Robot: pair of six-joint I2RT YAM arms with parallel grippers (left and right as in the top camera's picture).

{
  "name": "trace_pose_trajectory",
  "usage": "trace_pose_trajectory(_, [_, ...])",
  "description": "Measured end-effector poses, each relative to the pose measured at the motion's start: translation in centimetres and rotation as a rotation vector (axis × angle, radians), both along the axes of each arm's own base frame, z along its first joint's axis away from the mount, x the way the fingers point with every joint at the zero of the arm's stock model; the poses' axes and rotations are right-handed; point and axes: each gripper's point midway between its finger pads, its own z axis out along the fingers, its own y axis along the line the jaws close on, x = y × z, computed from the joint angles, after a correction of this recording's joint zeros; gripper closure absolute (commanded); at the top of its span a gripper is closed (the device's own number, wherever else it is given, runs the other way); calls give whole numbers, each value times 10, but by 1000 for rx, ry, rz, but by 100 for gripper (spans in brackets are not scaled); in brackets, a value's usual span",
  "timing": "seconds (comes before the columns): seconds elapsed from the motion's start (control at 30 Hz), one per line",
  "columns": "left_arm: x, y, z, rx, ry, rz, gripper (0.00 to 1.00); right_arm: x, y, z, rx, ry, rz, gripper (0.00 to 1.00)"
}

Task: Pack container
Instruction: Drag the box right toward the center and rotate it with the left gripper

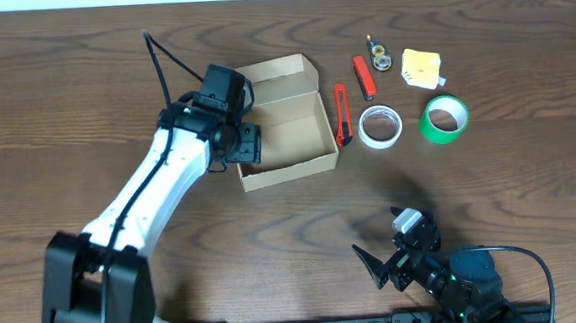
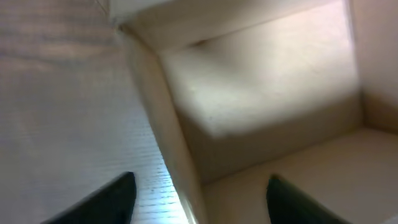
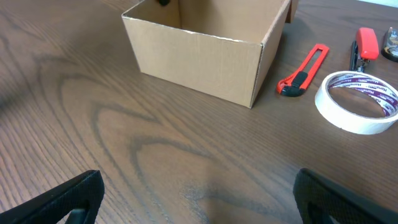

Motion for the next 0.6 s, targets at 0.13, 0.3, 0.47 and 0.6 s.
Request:
trace_pose_trajectory(0.13, [1, 5, -9, 31, 15, 36, 88, 0, 0, 0, 0, 0, 0, 1])
trace_pose_trajectory(0.3, [7, 18, -9, 92, -12, 71, 93, 0, 0, 0, 0, 0, 0, 1])
trace_pose_trajectory(0.47, [14, 27, -7, 135, -49, 83, 87, 0, 0, 0, 0, 0, 0, 1])
trace_pose_trajectory(0.6, [17, 30, -6, 150, -62, 92, 92, 0, 0, 0, 0, 0, 0, 1])
